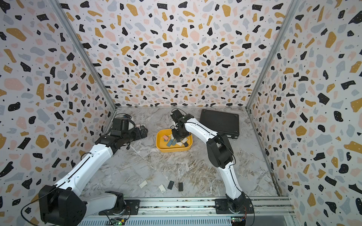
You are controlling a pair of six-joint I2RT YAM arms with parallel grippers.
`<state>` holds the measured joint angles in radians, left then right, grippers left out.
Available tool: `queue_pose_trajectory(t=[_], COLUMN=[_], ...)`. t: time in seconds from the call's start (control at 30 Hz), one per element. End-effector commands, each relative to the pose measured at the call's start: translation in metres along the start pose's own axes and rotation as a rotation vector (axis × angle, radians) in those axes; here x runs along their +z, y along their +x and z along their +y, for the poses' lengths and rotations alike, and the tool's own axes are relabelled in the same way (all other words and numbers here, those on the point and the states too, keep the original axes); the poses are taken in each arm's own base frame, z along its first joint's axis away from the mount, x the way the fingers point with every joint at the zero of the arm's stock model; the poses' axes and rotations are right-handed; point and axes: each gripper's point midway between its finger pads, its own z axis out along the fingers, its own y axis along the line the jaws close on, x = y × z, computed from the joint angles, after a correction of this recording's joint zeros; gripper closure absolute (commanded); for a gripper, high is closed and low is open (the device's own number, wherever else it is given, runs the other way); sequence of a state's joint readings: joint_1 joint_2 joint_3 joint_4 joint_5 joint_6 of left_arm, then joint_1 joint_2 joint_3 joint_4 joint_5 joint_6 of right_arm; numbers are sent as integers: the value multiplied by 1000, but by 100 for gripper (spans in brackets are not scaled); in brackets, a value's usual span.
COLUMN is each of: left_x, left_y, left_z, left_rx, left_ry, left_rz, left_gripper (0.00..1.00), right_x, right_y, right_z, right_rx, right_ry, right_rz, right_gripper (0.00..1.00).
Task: Put the eraser in the storage box
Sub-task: Place the eraser in the storage box.
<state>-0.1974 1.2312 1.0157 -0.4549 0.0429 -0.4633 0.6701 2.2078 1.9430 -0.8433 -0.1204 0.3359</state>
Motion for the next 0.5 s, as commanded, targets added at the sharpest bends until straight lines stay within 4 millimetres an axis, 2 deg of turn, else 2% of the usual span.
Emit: queue_pose_trajectory(t=[0.0, 0.3, 0.47], left_x=[-7, -6, -5], left_y=[-14, -19, -18], left_z=[-2, -8, -9], left_rx=[16, 11, 15], left_ry=[-8, 12, 18], left_rz=[-25, -20, -14], left_gripper=[0, 1, 1], right_x=[-19, -1, -1], right_y=[-24, -38, -48], right_z=[1, -7, -4], right_rx=[-10, 10, 4], right_ry=[-49, -51, -60], right_rz=[-61, -81, -104], right_gripper=[79, 79, 79])
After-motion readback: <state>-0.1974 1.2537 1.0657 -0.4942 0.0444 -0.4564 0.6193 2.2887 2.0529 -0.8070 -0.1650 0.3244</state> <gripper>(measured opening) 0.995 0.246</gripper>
